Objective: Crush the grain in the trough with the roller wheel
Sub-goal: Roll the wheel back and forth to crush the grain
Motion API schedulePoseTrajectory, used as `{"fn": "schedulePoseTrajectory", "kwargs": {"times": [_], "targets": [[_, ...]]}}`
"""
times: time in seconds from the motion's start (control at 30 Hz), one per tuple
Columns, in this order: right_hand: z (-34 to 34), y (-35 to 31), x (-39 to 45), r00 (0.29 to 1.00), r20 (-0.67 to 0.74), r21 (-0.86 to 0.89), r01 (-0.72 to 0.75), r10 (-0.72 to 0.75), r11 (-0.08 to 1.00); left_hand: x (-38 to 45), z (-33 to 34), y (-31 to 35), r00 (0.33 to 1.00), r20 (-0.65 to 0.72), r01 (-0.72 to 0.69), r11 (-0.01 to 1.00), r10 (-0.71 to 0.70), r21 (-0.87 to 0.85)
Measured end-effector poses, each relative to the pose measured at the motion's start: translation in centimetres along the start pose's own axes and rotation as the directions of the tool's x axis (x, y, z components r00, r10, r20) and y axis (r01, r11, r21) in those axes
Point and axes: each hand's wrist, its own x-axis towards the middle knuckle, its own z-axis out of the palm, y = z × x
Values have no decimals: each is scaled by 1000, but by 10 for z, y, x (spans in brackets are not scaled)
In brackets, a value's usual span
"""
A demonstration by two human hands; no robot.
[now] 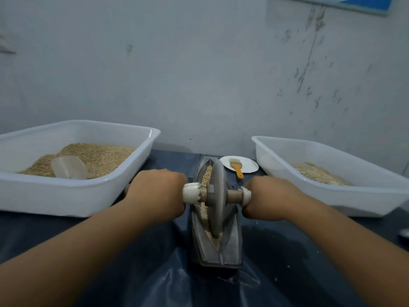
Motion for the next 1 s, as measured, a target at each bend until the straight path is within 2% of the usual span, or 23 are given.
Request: {"fn": "schedulePoseTrajectory", "kwargs": {"times": [0.13,0.2,0.4,0.6,0.83,1.0], "targets": [[-3,-6,12,999,31,-1,-19,19,1000,11,-5,5,996,91,19,997,-12,-75],[-5,-6,11,999,37,10,-17,17,1000,10,-7,6,996,92,15,997,-8,-73],[3,-2,-9,995,-101,-21,6,-8,1000,-15,-2,4,996,-87,36,999,-33,31],[-6,-12,3,999,-40,-28,-22,20,999,0,-8,8,998,51,51,996,-47,-75],[2,-8,-18,973,-225,-94,21,-42,995,-23,0,4,989,-135,62,998,-61,-2],[-2,-15,-2,993,-114,-50,-27,21,998,-6,-7,9,998,13,57,996,-57,-62]]}}
